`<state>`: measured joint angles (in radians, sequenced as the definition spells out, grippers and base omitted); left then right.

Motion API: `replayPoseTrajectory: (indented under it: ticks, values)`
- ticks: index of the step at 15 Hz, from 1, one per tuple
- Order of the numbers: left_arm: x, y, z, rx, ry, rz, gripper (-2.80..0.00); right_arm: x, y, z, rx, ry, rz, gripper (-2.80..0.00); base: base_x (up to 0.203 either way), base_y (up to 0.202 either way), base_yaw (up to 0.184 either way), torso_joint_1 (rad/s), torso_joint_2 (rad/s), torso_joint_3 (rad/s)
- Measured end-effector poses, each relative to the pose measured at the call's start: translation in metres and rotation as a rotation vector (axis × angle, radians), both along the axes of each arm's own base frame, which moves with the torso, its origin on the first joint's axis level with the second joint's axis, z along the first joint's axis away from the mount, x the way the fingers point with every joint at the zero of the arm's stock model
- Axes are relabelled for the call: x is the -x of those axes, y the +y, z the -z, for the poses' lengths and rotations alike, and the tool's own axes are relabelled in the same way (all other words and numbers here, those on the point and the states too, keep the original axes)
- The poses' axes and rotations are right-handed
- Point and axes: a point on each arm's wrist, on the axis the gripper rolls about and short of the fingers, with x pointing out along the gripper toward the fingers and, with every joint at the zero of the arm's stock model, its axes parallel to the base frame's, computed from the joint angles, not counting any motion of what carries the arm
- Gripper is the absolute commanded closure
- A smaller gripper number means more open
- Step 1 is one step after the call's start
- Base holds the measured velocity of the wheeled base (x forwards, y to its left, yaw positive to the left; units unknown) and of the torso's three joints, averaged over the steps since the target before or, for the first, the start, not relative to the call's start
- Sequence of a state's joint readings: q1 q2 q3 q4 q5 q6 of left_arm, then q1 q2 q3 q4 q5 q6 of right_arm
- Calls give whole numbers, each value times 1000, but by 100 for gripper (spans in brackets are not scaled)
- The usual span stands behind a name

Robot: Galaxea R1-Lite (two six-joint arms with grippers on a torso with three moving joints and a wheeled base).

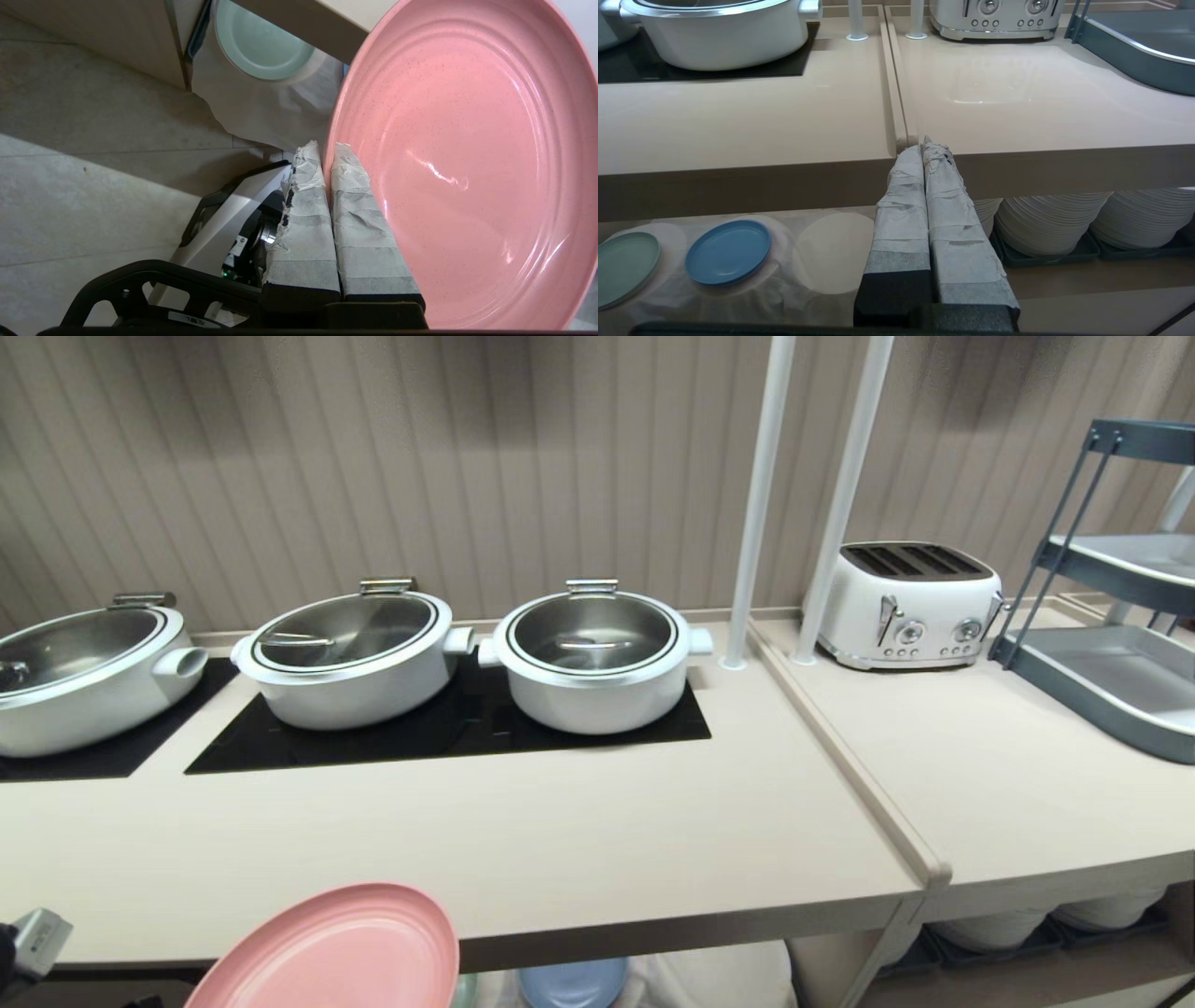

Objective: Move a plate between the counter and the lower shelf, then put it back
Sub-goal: Put the plate

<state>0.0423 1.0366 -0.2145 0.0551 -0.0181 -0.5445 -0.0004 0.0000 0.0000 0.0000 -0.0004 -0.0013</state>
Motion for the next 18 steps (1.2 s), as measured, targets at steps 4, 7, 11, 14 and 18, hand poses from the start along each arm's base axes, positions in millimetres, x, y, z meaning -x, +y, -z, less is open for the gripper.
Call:
replayPoseTrajectory:
  ticks: [4,7,11,14,18]
  values:
    - [0,0,0,0,0,0,0,0,0,0,0,0,0,0,0,197,-2,3,5,1]
    - [0,0,0,0,0,-2,0,0,0,0,0,0,-1,0,0,199,1,3,5,2]
    - [0,0,0,-2,0,-2,0,0,0,0,0,0,0,0,0,196,-2,1,1,2]
    - [0,0,-1,-5,-2,0,0,0,0,0,0,0,0,0,0,141,-2,3,2,-1]
    - [-2,0,-2,-5,-9,7,0,0,0,0,0,0,1,0,0,0,0,0,0,0]
